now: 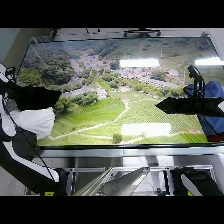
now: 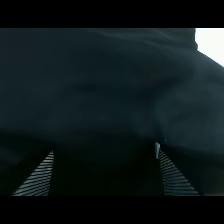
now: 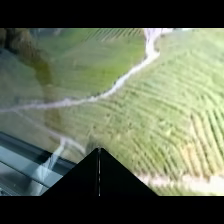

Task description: Fold the shirts.

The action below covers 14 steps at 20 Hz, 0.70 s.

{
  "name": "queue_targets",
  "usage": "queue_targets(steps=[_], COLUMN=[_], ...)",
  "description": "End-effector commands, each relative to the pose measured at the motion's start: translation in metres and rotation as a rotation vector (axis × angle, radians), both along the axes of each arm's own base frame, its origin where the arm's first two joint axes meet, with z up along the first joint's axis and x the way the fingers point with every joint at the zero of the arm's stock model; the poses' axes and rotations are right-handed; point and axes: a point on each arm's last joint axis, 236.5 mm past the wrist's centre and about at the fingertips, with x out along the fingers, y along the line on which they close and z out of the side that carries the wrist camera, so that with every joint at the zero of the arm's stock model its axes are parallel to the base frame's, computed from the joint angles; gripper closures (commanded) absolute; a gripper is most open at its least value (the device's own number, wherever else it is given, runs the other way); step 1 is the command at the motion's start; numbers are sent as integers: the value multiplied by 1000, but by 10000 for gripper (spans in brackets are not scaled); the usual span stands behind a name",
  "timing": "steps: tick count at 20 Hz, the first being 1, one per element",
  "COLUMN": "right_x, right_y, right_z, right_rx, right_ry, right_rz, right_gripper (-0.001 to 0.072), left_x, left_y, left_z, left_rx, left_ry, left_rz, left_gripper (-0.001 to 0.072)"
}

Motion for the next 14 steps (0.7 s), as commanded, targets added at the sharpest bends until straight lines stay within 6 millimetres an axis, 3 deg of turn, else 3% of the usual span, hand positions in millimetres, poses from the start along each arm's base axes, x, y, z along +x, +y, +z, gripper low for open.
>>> queue_targets(steps=[1,2,3,4,6,8,9,12,14], right_x=[0,0,0,0,0,0,0,2,4], right_y=[0,0,0,0,0,1,0,0,0], right_z=[0,0,-1,-1,0,0,-1,-3,-10], right_rx=[0,0,0,0,1,1,0,0,-1], right_ry=[1,2,2,2,2,3,3,9,33], right_rz=[1,1,1,1,1,2,2,-1,-1], right_gripper=[693,693,693,693,693,693,693,693,693], left_x=[0,0,-3,-4,5,26,39,54,40], left_y=[1,-5,-11,-18,-39,-66,-86,-171,-242], left_z=[-44,-50,-51,-49,-30,13,46,155,213], left_rx=[-55,-82,-108,-136,-220,-317,-371,-543,-659], left_ry=[66,75,89,90,38,-88,-175,-387,-441], left_rz=[13,13,14,10,14,3,-28,-182,-313], left_gripper=[6,147,528,688,689,690,690,690,689])
